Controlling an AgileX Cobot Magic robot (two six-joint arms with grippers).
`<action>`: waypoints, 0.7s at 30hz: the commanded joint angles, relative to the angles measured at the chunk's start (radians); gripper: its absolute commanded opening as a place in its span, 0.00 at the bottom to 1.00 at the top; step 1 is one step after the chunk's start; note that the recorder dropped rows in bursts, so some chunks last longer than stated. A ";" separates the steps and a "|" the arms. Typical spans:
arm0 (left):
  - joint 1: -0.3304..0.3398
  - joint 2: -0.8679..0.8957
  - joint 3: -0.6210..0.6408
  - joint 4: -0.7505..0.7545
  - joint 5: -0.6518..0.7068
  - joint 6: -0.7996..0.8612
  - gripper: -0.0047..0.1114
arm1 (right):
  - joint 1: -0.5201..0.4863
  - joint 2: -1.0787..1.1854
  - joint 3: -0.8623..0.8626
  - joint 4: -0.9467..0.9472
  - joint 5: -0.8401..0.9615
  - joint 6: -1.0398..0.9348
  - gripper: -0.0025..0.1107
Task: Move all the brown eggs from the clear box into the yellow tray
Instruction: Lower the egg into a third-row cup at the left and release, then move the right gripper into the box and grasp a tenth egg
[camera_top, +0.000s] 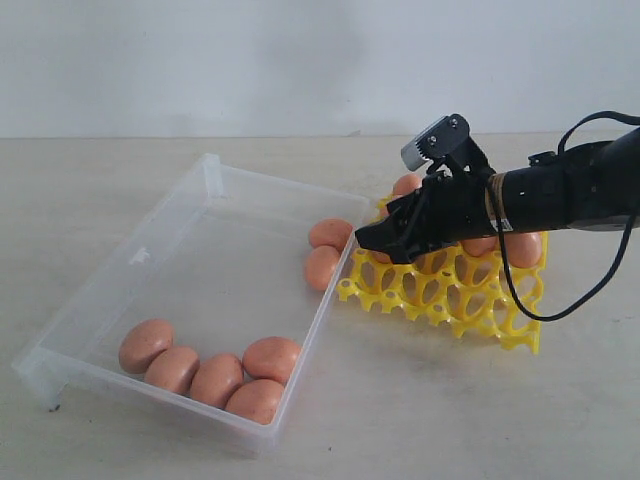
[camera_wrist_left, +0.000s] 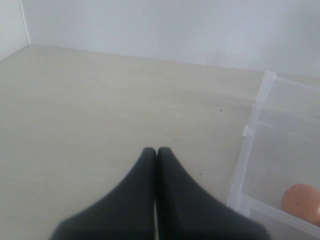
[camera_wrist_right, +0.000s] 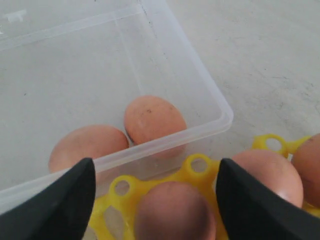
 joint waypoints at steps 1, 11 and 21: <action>-0.003 0.003 -0.004 0.000 -0.004 -0.010 0.00 | 0.001 -0.002 -0.005 0.007 0.001 0.004 0.61; -0.003 0.003 -0.004 0.000 -0.004 -0.010 0.00 | 0.001 -0.067 -0.008 0.118 -0.164 0.011 0.61; -0.003 0.003 -0.004 0.000 -0.004 -0.010 0.00 | 0.178 -0.228 -0.088 0.106 -0.290 0.368 0.54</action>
